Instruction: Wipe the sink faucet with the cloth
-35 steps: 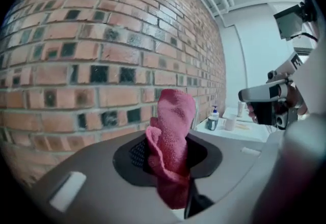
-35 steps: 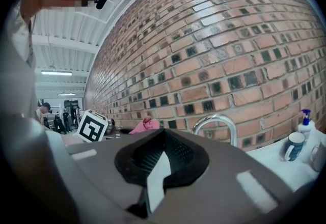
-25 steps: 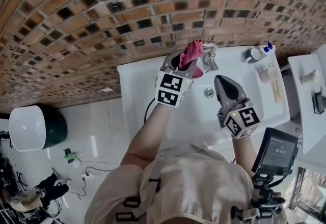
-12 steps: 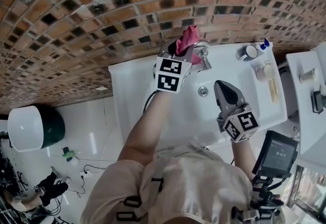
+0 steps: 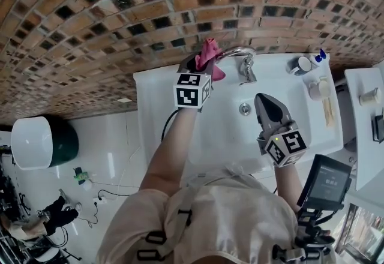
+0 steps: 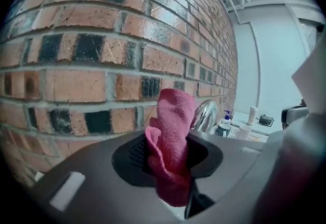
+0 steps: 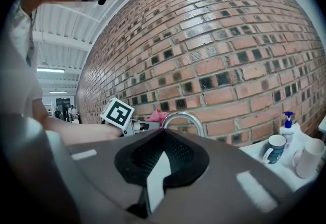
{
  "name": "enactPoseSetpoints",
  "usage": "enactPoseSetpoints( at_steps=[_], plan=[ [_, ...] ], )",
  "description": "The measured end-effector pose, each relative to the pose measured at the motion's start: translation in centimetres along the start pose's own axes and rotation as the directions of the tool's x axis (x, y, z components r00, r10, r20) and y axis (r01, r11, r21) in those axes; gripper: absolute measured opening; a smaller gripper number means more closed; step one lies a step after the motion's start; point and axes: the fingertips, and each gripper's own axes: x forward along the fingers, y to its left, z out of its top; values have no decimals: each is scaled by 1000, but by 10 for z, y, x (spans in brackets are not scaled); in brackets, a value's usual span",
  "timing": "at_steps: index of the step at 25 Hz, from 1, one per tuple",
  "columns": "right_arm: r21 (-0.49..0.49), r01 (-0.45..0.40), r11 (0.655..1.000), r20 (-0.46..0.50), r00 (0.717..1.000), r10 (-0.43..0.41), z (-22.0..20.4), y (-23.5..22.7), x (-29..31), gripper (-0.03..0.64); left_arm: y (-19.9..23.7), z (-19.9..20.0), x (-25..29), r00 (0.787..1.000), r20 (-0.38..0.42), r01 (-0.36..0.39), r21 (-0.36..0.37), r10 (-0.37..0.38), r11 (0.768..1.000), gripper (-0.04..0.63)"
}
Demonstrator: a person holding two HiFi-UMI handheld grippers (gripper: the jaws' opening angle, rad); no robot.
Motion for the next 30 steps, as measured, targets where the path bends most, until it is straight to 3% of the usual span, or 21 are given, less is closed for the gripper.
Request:
enactPoseSetpoints(
  at_steps=[2, 5, 9, 13, 18, 24, 27, 30],
  plan=[
    [-1, 0, 1000, 8, 1000, 0, 0, -1, 2, -11, 1, 0, 0, 1000, 4, 4, -18, -4, 1000, 120],
    [-10, -4, 1000, 14, 1000, 4, 3, 2, 2, -11, -9, 27, -10, 997, 72, 32, -38, -30, 999, 120],
    [-20, -8, 1000, 18, 1000, 9, 4, 7, -1, -11, -46, 70, -13, 980, 159, 121, -6, -119, 993, 120],
    [-23, 7, 1000, 20, 1000, -6, 5, 3, -7, -11, -74, 68, 5, 977, 130, 166, 40, -170, 985, 121],
    [-14, 15, 1000, 26, 1000, -15, 6, -1, -7, -11, -56, 56, 2, 984, 135, 116, 25, -118, 993, 123],
    [-9, -7, 1000, 16, 1000, 8, 3, 6, 0, -11, -12, 13, -9, 997, 77, 39, -90, -32, 995, 121],
    [-11, -16, 1000, 11, 1000, 16, 1, 8, 4, -11, -3, -4, -10, 997, 58, 57, -142, -49, 988, 123],
    [-9, -13, 1000, 5, 1000, 13, -2, 5, 3, -11, -8, 5, -19, 992, 111, 80, -159, -63, 984, 121]
  ],
)
